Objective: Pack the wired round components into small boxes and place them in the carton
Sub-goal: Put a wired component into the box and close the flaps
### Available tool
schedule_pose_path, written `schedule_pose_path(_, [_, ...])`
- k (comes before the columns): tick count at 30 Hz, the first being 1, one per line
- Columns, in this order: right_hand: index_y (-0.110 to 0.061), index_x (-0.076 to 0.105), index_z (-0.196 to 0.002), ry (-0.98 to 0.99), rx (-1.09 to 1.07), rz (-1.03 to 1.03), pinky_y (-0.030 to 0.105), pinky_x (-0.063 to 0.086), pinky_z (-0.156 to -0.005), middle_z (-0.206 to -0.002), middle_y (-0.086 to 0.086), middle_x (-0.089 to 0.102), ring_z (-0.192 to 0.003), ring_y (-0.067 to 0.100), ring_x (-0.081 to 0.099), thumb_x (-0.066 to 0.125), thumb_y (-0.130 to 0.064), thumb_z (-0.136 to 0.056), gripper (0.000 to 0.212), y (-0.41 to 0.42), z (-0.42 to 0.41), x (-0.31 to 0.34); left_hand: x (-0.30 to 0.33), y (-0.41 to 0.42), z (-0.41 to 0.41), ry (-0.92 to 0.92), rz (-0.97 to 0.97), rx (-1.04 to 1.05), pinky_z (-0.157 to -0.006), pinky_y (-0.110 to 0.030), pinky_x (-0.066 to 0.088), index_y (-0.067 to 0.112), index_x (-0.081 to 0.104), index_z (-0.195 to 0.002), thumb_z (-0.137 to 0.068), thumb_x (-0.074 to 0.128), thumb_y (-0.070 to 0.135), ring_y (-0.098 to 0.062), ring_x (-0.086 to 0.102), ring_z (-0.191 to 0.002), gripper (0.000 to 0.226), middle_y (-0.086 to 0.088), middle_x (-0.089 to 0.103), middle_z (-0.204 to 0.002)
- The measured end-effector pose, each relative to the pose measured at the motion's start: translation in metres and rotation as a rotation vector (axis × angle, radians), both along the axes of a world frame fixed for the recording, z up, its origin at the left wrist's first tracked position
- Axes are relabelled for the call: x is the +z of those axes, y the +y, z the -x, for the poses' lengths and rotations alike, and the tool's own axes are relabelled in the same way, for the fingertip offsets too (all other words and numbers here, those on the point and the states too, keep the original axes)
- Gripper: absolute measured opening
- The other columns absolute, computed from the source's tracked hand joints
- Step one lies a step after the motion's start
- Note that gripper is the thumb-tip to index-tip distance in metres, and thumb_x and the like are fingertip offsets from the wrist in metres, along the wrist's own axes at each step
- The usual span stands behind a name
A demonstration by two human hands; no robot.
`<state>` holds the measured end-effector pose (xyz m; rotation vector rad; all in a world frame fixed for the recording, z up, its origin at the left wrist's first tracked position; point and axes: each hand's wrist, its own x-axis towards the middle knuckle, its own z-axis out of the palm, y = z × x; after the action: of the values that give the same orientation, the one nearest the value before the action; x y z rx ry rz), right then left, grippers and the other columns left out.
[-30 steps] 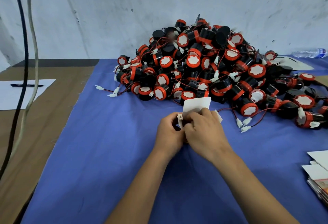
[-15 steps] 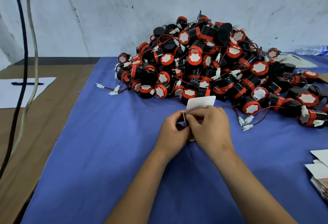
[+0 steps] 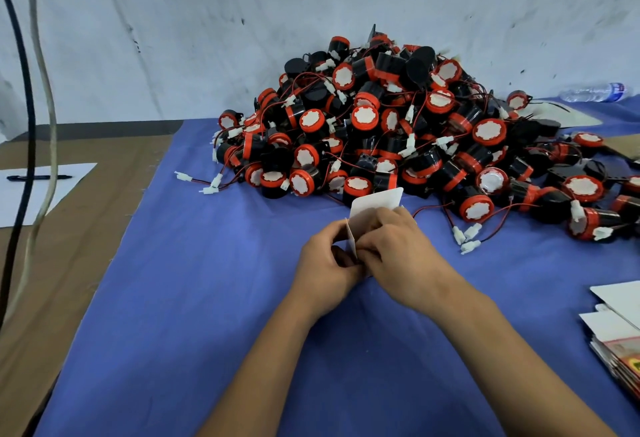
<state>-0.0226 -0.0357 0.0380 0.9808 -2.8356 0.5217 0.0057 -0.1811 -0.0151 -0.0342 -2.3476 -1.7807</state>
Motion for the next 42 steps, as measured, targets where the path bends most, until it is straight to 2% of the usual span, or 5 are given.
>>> schedule_pose_path(16, [-0.013, 0.066, -0.069, -0.154, 0.096, -0.289, 0.040, 0.049, -0.068, -0.078, 0.003, 0.063, -0.074, 0.021, 0.056, 0.059, -0.009, -0.092, 0.024, -0.010, 0.023, 0.032, 0.004, -0.006, 0.000, -0.044, -0.002, -0.022, -0.077, -0.042, 0.063, 0.026, 0.068, -0.121, -0.076, 0.088, 0.005, -0.019, 0.064, -0.069, 0.054, 0.005, 0.075, -0.101])
schedule_pose_path(22, [-0.016, 0.071, -0.095, 0.349, -0.242, 0.852, 0.021, 0.044, -0.071, -0.091, -0.004, 0.065, -0.082, 0.009, 0.058, 0.055, -0.011, -0.101, 0.019, 0.021, 0.010, -0.002, 0.010, -0.019, -0.005, -0.060, -0.027, -0.039, -0.081, -0.024, 0.058, 0.026, 0.066, -0.129, -0.080, 0.085, -0.001, -0.014, 0.073, -0.089, 0.058, 0.012, 0.075, -0.115])
schedule_pose_path(25, [-0.025, 0.070, -0.107, -0.292, -0.416, 1.076, 0.029, 0.044, -0.059, -0.097, -0.003, 0.068, -0.067, 0.012, 0.056, 0.058, -0.019, -0.104, 0.014, 0.023, 0.019, -0.029, 0.013, -0.025, -0.010, -0.074, -0.154, -0.143, -0.087, -0.028, 0.059, 0.021, 0.066, -0.131, -0.082, 0.082, -0.002, -0.015, 0.072, -0.107, 0.057, 0.006, 0.075, -0.122])
schedule_pose_path(36, [-0.029, 0.066, -0.109, -0.438, 0.068, 0.801, 0.025, 0.039, -0.048, -0.069, -0.011, 0.059, -0.050, 0.009, 0.042, 0.050, -0.002, -0.103, 0.032, 0.016, 0.021, -0.045, 0.001, -0.016, -0.002, -0.019, -0.222, 0.161, -0.081, -0.043, 0.063, 0.022, 0.077, -0.106, -0.096, 0.067, 0.000, -0.024, 0.074, -0.100, 0.026, 0.000, 0.078, -0.104])
schedule_pose_path(42, [-0.028, 0.069, -0.128, -0.256, 0.117, 0.507, 0.020, 0.051, -0.087, -0.134, -0.014, 0.058, -0.113, 0.009, 0.061, 0.084, -0.011, -0.083, 0.051, 0.023, 0.018, -0.045, 0.003, -0.021, -0.004, -0.026, -0.254, 0.201, -0.075, -0.033, 0.063, 0.017, 0.080, -0.097, -0.089, 0.056, -0.017, -0.022, 0.075, -0.100, 0.043, -0.002, 0.078, -0.110])
